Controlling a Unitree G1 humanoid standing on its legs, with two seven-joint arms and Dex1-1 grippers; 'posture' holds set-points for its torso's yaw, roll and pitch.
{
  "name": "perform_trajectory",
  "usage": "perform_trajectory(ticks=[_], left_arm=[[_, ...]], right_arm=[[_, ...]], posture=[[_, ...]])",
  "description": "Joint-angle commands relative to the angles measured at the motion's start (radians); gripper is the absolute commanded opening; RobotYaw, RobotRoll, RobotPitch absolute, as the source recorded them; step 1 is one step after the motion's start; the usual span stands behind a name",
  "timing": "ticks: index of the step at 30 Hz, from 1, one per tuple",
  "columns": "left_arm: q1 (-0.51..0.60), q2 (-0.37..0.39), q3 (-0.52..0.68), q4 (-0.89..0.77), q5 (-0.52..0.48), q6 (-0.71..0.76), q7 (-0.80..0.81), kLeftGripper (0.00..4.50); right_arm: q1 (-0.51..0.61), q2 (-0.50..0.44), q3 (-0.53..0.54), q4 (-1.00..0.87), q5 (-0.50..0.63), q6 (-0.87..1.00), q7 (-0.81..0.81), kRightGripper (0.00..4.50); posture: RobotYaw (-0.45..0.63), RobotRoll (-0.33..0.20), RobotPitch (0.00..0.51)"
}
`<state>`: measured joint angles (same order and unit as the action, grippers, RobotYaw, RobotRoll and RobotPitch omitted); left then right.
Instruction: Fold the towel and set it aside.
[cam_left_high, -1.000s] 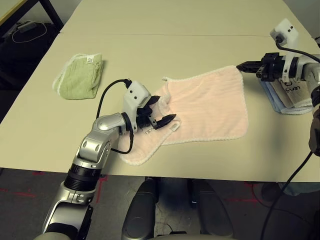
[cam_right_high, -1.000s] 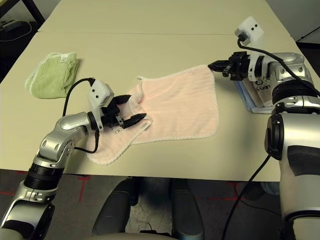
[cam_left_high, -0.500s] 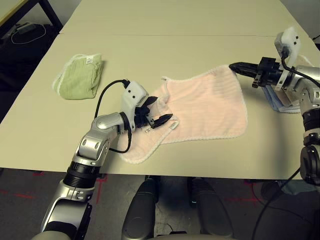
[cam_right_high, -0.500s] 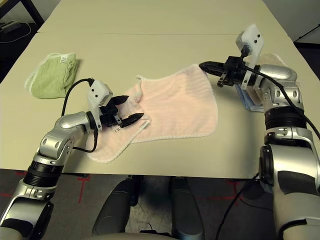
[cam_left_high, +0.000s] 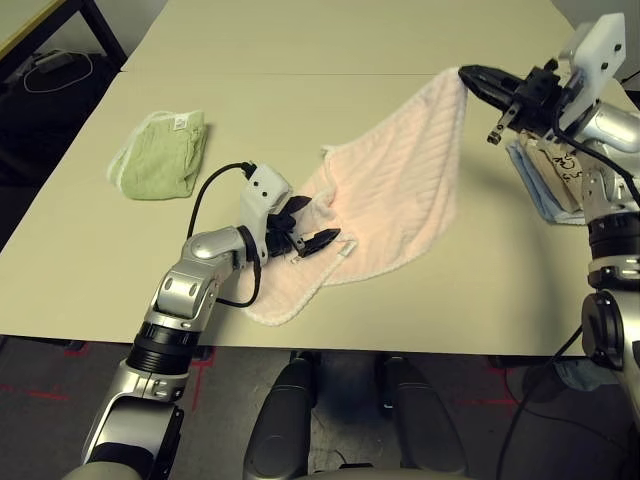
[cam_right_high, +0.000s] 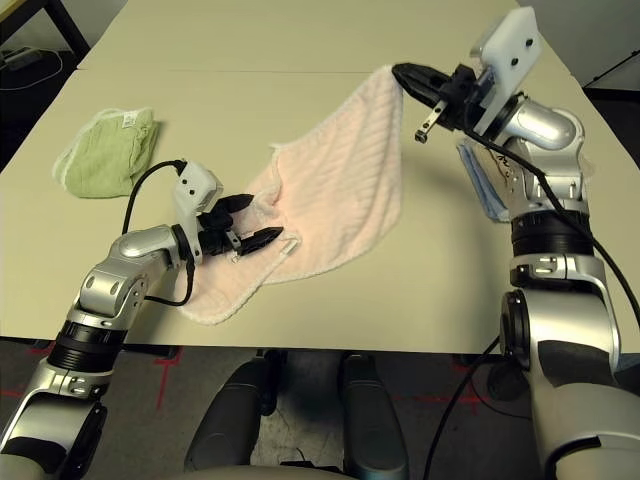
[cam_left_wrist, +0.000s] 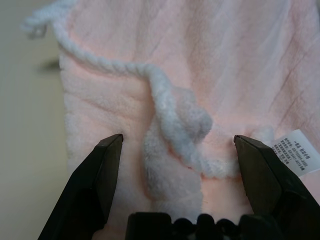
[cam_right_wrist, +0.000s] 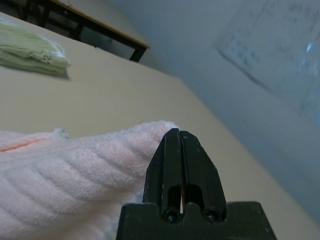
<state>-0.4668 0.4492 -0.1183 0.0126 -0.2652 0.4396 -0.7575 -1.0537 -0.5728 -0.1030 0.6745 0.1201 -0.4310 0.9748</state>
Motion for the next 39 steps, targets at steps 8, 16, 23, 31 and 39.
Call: perform_trajectory(ticks=[8,16,23,31,39], left_arm=[[-0.055,-0.058,0.034,0.031,-0.032,0.04,0.024,4.5],[-0.108,-0.048,0.056,0.036,-0.05,0.065,0.004,4.5],[-0.097,-0.056,0.053,0.052,-0.037,0.064,0.005,4.5],[-0.076,-0.071,0.049,0.053,-0.027,0.058,0.02,4.5],[-0.09,-0.073,0.054,0.061,-0.027,0.059,0.021,4.5]], right_arm=[[-0.123,0.012,0.021,0.13,-0.057,-0.236,-0.113,0.03],[-0.172,0.042,0.028,0.166,-0.07,-0.281,-0.215,0.03],[-0.239,0.067,0.045,0.201,-0.084,-0.334,-0.231,0.03],[-0.251,0.122,-0.004,0.193,0.061,-0.181,-0.183,0.03],[-0.289,0.128,-0.043,0.179,0.105,-0.136,-0.214,0.03]], posture=[[0.01,0.0,0.12],[0.02,0.0,0.108],[0.03,0.0,0.102],[0.04,0.0,0.104],[0.04,0.0,0.1]])
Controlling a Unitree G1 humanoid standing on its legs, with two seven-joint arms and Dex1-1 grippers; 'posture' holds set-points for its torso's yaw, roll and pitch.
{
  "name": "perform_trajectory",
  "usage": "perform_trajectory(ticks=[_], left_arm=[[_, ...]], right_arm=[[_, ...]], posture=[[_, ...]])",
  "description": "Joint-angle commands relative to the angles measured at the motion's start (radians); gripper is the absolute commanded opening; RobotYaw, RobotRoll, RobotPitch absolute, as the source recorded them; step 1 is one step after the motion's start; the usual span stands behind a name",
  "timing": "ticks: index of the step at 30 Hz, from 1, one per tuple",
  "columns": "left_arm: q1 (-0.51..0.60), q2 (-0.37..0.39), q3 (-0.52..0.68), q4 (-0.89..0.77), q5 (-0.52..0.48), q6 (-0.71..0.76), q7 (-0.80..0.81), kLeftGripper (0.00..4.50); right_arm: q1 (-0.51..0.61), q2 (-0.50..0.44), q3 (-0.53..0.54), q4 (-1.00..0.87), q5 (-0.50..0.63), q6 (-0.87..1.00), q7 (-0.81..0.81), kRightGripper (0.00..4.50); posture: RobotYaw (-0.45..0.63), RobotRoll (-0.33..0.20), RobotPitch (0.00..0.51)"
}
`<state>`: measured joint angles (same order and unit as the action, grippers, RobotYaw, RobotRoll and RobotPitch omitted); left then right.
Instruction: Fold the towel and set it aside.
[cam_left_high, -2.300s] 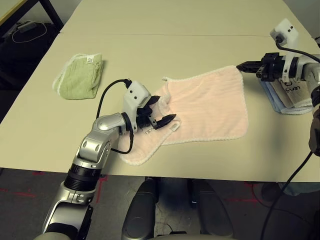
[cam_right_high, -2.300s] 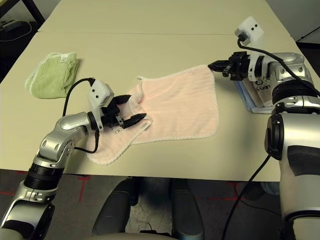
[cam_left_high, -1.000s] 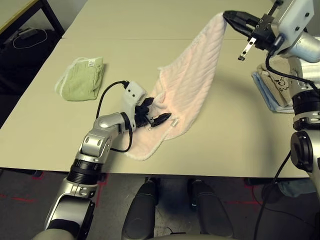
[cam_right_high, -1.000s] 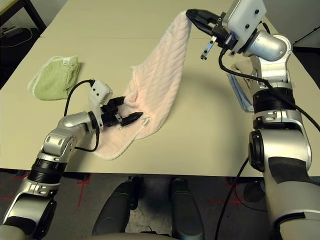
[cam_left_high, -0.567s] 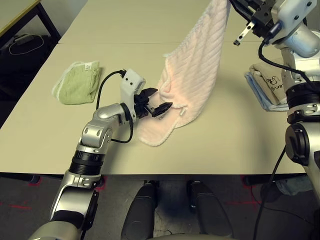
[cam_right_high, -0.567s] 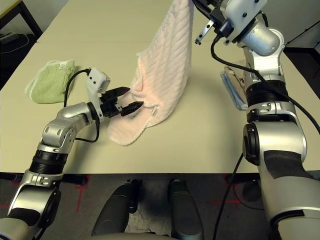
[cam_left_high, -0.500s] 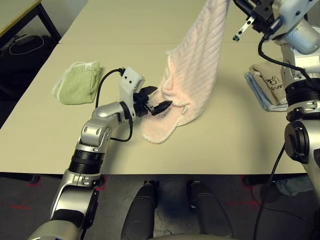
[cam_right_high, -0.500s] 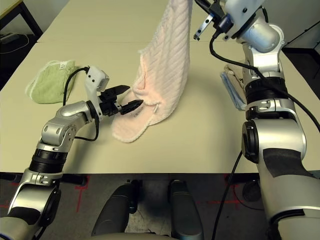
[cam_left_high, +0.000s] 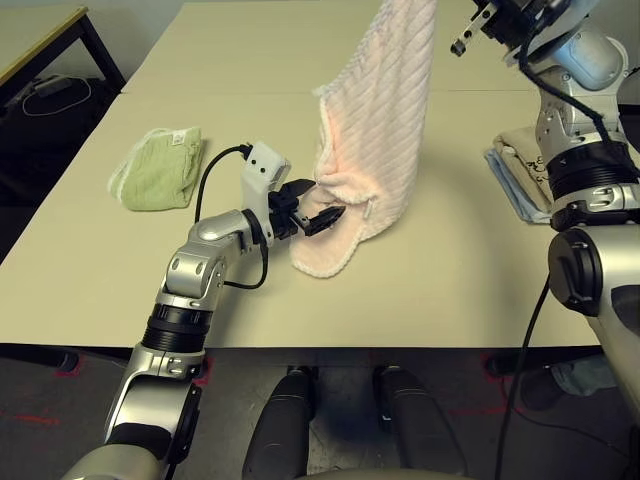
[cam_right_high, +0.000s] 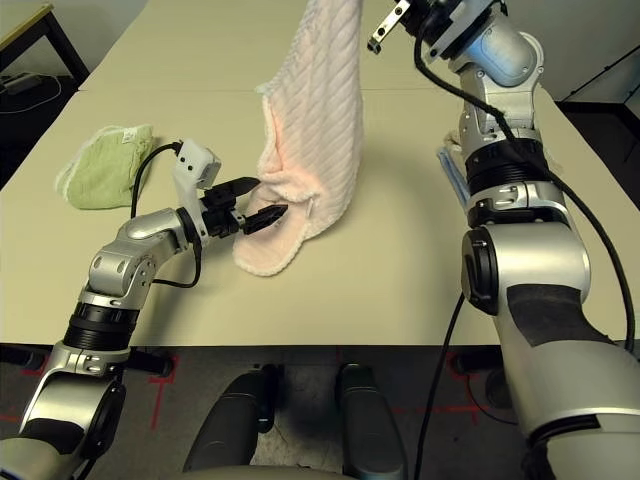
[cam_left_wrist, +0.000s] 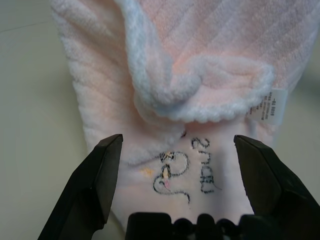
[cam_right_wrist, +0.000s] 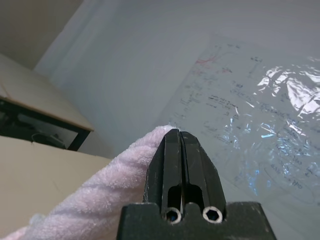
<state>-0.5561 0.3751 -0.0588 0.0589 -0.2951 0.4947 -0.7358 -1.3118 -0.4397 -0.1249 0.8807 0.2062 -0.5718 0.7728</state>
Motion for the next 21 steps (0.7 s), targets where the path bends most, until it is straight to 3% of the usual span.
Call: perform_trajectory(ticks=[1,21], left_arm=[[-0.003,-0.001,-0.005,0.016,0.001,0.005,-0.001,4.5],[-0.055,-0.082,0.04,0.045,-0.102,0.1,0.011,4.5]], right_arm=[[-0.036,-0.006,-0.022,-0.026,0.015,-0.001,-0.016,0.03],[-0.094,0.015,0.004,-0.044,-0.003,-0.07,0.038,0.03]], posture=[[0.04,0.0,0.1],[0.04,0.0,0.095]])
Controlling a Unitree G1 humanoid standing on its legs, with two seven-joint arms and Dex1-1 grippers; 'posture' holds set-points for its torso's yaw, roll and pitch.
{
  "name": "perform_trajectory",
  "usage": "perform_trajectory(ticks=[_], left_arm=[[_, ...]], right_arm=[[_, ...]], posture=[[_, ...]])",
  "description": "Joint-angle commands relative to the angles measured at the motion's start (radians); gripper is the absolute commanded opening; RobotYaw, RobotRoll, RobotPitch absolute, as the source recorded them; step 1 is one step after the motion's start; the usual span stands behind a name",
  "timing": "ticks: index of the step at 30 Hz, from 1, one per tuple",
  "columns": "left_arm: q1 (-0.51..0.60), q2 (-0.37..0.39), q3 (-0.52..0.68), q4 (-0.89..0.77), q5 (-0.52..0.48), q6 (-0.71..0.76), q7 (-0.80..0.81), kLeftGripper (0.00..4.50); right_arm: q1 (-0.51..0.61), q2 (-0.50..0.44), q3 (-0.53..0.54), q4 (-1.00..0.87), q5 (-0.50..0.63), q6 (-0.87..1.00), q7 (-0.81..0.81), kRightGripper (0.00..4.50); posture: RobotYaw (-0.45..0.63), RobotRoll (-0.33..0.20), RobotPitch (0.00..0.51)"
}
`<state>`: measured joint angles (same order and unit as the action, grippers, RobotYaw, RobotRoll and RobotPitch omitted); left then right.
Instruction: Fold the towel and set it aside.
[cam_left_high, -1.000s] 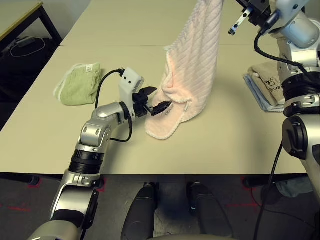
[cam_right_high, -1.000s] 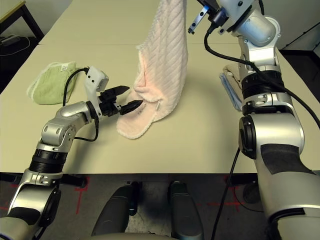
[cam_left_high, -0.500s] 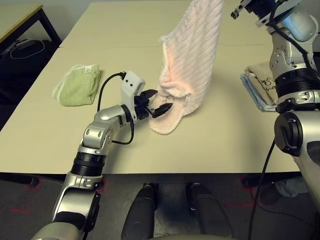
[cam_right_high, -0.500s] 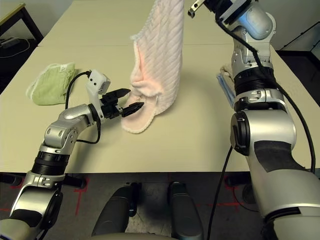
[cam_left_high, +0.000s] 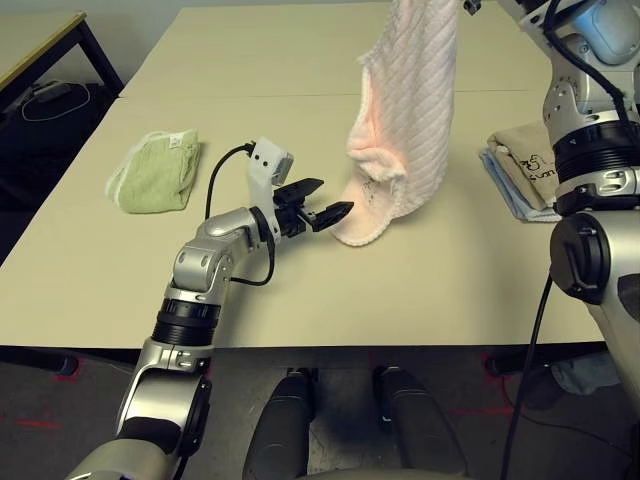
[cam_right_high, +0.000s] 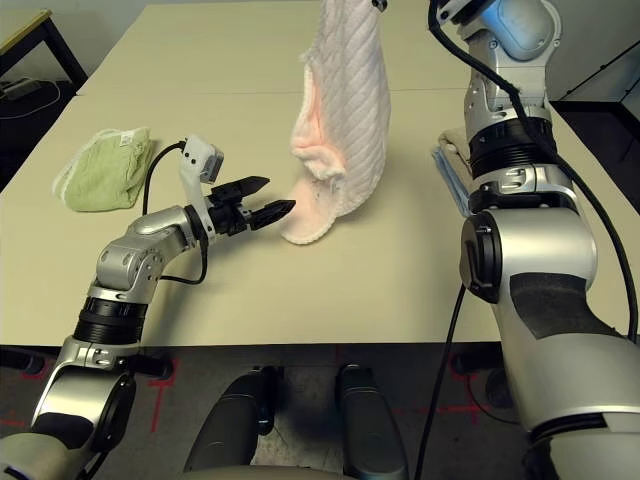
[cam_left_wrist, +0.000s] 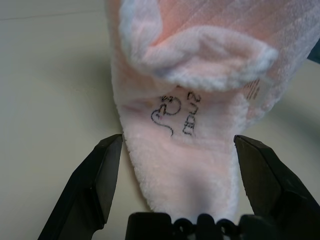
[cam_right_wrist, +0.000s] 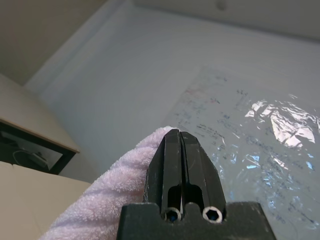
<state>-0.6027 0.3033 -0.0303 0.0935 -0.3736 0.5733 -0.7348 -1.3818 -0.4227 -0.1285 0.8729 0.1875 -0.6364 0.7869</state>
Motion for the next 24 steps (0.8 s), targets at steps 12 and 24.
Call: perform_trajectory(ticks=[12,24], left_arm=[[-0.027,-0.075,0.074,0.003,-0.179,0.219,0.016,4.5],[-0.034,-0.119,0.121,0.029,-0.267,0.313,0.051,4.5]], right_arm=[[0.016,0.004,0.018,-0.091,0.014,0.025,0.064,0.03],[0.014,-0.005,0.017,-0.089,0.01,0.029,0.068,0.03]], posture=[[0.03,0.0,0.094],[0.03,0.0,0.087]])
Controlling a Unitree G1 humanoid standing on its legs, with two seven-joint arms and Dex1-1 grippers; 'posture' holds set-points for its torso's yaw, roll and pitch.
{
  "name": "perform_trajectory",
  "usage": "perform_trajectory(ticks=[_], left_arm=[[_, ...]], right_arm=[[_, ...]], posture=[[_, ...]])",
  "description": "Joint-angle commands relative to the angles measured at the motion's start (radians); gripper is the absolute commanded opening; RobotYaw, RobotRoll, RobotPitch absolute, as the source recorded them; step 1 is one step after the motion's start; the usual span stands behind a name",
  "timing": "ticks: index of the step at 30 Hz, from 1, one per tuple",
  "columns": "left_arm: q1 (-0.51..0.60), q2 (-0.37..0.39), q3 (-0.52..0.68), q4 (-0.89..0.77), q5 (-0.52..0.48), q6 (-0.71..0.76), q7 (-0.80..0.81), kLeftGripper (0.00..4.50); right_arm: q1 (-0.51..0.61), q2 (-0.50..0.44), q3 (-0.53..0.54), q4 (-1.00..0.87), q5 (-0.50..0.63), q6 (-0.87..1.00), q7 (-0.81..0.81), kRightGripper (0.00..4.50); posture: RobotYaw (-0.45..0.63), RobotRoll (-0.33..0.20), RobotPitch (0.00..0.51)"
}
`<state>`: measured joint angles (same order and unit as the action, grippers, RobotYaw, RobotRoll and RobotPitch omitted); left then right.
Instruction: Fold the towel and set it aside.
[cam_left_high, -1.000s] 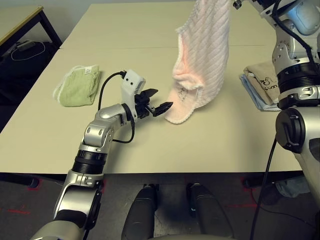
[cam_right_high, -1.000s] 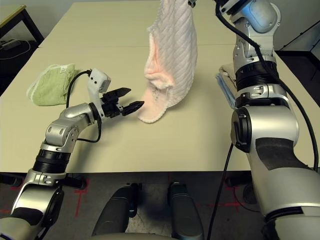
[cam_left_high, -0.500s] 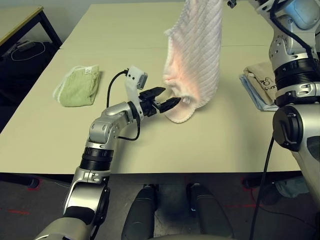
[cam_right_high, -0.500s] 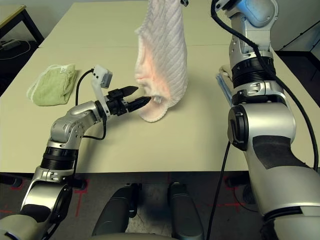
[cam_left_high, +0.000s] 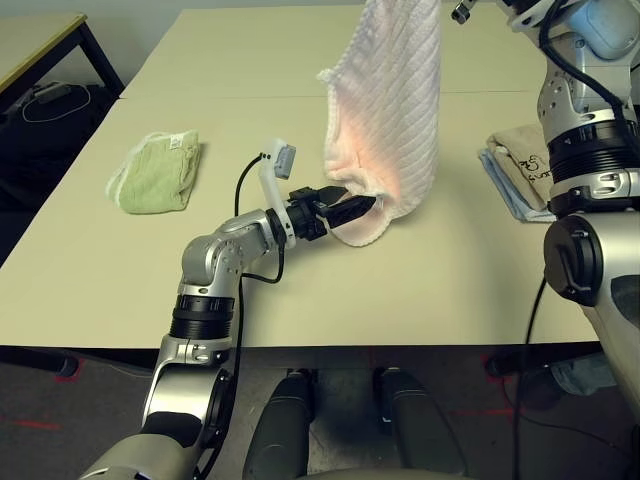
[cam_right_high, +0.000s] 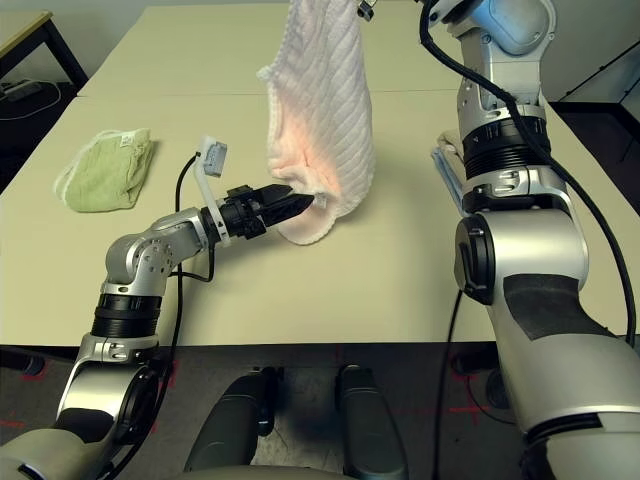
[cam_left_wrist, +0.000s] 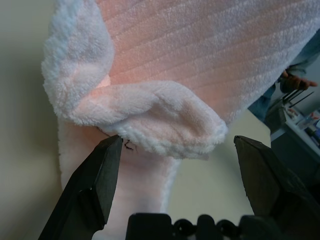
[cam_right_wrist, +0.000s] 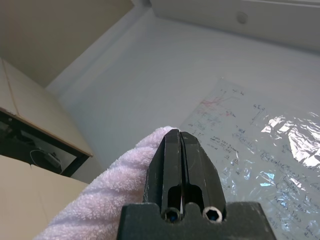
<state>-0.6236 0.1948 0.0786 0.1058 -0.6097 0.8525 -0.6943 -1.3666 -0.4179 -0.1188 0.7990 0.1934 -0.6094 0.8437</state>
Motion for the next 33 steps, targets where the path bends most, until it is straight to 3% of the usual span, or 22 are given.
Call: perform_trajectory(ticks=[1,23,26,33], left_arm=[[-0.013,-0.011,0.013,0.017,-0.038,0.046,0.011,4.5],[-0.045,-0.061,0.178,0.056,-0.173,0.139,0.144,4.5],[-0.04,-0.052,0.173,0.051,-0.174,0.145,0.144,3.86],[-0.043,-0.062,0.187,0.053,-0.203,0.158,0.156,1.13]], right_arm=[[-0.003,-0.011,0.007,-0.014,0.004,0.001,0.011,0.03],[0.0,-0.012,0.006,0.003,-0.007,-0.008,0.004,0.03],[0.001,-0.013,0.005,0.005,-0.008,-0.009,0.003,0.0],[0.001,-0.014,0.005,0.007,-0.01,-0.011,0.003,0.0]], posture=[[0.03,0.0,0.087],[0.03,0.0,0.086],[0.03,0.0,0.086],[0.03,0.0,0.086]])
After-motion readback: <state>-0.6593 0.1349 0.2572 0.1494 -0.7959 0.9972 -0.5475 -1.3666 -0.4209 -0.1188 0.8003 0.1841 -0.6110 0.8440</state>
